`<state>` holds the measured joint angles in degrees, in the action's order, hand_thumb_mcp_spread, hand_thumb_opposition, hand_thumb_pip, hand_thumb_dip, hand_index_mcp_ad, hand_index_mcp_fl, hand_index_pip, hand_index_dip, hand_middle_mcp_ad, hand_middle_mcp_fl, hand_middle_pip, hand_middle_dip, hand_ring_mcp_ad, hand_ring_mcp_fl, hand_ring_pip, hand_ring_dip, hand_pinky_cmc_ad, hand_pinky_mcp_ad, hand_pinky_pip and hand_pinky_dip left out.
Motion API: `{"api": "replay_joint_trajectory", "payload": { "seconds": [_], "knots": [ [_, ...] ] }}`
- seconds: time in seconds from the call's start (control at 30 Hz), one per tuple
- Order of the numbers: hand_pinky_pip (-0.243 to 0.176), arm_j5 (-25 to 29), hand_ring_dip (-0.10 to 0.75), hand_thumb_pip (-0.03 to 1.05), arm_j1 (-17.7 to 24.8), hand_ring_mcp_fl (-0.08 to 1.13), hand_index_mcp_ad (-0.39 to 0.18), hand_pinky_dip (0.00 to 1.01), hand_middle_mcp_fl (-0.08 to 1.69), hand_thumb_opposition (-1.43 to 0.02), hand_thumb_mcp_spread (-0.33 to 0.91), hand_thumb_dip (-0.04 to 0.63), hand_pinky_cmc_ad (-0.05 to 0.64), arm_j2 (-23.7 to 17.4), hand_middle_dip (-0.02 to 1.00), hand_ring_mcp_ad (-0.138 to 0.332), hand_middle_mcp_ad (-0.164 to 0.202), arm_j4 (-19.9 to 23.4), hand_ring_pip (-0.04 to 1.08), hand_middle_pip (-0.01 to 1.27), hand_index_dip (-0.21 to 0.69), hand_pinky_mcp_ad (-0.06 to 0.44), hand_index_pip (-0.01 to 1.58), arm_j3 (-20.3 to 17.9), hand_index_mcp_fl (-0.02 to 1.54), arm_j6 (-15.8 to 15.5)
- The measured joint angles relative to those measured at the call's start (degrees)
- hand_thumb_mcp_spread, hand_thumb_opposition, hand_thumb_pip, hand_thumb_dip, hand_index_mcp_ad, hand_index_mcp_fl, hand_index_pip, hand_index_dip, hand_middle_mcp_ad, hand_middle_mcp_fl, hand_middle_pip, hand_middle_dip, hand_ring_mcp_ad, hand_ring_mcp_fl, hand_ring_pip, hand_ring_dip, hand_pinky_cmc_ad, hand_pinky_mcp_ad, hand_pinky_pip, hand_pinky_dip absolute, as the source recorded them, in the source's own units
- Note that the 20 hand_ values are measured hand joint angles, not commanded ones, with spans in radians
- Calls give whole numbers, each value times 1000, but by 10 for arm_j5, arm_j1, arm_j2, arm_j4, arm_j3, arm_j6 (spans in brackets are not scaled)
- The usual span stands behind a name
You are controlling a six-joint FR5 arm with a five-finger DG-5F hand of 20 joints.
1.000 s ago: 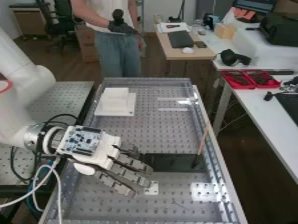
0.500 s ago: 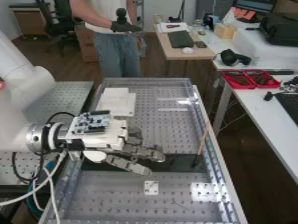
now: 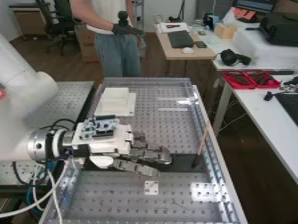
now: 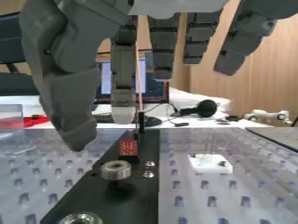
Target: Grab the bearing and place it in the white container
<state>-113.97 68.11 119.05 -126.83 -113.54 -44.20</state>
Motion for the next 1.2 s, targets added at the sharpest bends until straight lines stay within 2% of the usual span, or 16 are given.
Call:
{"api": "replay_joint_trajectory", "payload": {
  "seconds": [0.2, 0.27, 0.87, 1.2],
  "knots": [
    [0, -7, 101, 480, -3, 7, -122, 180, 145, -785, 494, 204, 332, 9, 279, 131, 91, -5, 99, 126, 178, 209, 1360, 10, 216, -6],
    [3, -5, 101, 480, -3, 10, -119, 182, 145, -785, 494, 204, 332, 11, 279, 133, 75, -1, 99, 126, 169, 209, 1354, 10, 216, -1],
    [0, -9, 101, 480, -7, 7, -117, 182, 148, -803, 494, 204, 330, 23, 281, 134, 75, -6, 99, 129, 169, 213, 1358, 12, 255, -10],
    [0, -16, 101, 480, -10, 7, -117, 182, 148, -799, 494, 204, 330, 26, 281, 134, 75, -24, 99, 129, 164, 211, 1358, 22, 267, -19]
  ]
}}
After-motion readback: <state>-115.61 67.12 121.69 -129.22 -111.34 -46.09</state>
